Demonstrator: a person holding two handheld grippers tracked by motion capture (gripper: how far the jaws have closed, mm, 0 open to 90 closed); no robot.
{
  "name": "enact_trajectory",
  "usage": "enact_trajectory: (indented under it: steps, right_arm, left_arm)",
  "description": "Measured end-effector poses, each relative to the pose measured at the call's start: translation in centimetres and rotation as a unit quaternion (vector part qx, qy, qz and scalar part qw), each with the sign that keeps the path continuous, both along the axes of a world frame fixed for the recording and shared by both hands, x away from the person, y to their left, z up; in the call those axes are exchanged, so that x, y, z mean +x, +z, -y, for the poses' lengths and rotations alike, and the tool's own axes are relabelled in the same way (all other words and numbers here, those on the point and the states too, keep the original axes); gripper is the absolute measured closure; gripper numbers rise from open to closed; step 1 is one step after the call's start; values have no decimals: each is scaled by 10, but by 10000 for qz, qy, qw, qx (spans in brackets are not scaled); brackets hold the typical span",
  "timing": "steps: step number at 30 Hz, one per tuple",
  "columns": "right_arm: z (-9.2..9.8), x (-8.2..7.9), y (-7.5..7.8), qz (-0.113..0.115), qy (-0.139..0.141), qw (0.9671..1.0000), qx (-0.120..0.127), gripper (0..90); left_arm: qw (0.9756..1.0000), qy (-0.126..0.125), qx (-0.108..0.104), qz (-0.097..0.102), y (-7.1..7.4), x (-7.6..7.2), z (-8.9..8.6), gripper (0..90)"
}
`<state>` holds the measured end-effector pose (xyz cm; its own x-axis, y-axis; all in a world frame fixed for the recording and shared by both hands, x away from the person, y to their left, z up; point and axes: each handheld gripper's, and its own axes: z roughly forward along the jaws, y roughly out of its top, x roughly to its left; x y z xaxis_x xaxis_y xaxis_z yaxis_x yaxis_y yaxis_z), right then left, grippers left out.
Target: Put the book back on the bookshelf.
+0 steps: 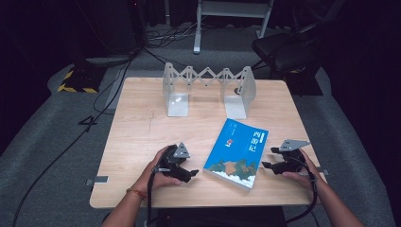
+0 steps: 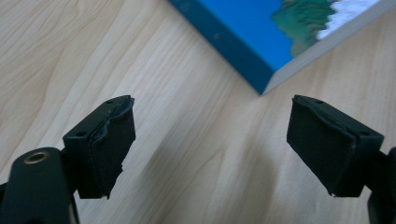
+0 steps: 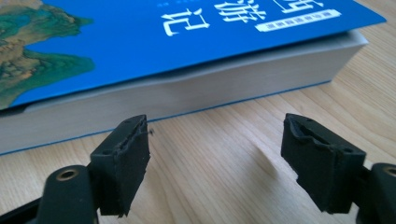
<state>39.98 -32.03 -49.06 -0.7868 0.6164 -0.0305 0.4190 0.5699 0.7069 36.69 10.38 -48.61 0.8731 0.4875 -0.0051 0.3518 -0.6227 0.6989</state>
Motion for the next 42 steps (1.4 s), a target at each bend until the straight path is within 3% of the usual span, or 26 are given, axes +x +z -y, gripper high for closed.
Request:
enact_trajectory:
  steps: [2, 4, 6, 7, 9, 15, 17, 18, 19, 22, 24, 27, 30, 36, 39, 42]
  right_arm:
    - [-3, 0, -1, -15, 39, 10000, -31, 236]
    - [-4, 0, -1, -2, 73, 10000, -40, 235]
    - [-8, -1, -3, -15, 123, 9999, -79, 235]
    - [-10, -1, -3, -23, 146, 9998, -101, 236]
    - [-12, -1, -2, 20, 148, 9998, -164, 220]
    - [-11, -2, -2, 0, 118, 9999, -110, 231]
    - [-12, -2, 1, 12, 136, 9998, -128, 233]
    - [-11, -1, 1, -22, 120, 9999, -57, 235]
    - [-11, -1, 1, -47, 110, 9999, -22, 235]
    - [-12, -2, 2, -2, 110, 9999, -79, 237]
    - [-12, -2, 3, 13, 128, 9999, -89, 251]
    - [-11, -3, 5, -23, 203, 9998, -61, 273]
    - [-12, -5, 5, -5, 189, 9998, -63, 275]
    - [-13, -6, 0, -174, 240, 9995, -86, 289]
    - [-16, -8, -1, -148, 305, 9992, -222, 289]
    - [-16, -9, 0, -127, 346, 9991, -195, 300]
  left_arm:
    - [10000, 5, -25, 74, 0, -2, 5, 165]
    - [10000, 8, -67, 24, 1, -2, 8, 165]
    - [9997, -176, -7, 165, 4, -5, 16, 171]
    - [9996, -212, 19, 163, 4, -6, 18, 175]
    - [9996, -186, -134, 151, 5, -6, 21, 174]
    - [9989, -377, -140, 237, 11, -7, 38, 181]
    - [9968, -625, 201, 457, 11, -10, 49, 191]
    - [9962, -743, 162, 417, 10, -11, 54, 191]
    - [9970, -727, -55, 260, 9, -9, 62, 193]
    - [9936, -1008, 269, 432, 9, -13, 74, 194]
    - [9930, -1049, 314, 437, 9, -14, 77, 176]
    - [9937, -1054, 155, 341, 11, -13, 81, 189]
    - [9918, -1180, 240, 424, 8, -12, 88, 171]
    - [9920, -1167, 130, 468, 6, -9, 91, 172]
    - [9921, -1165, 68, 464, 5, -8, 91, 168]
    - [9928, -1126, -13, 414, 4, -9, 90, 167]
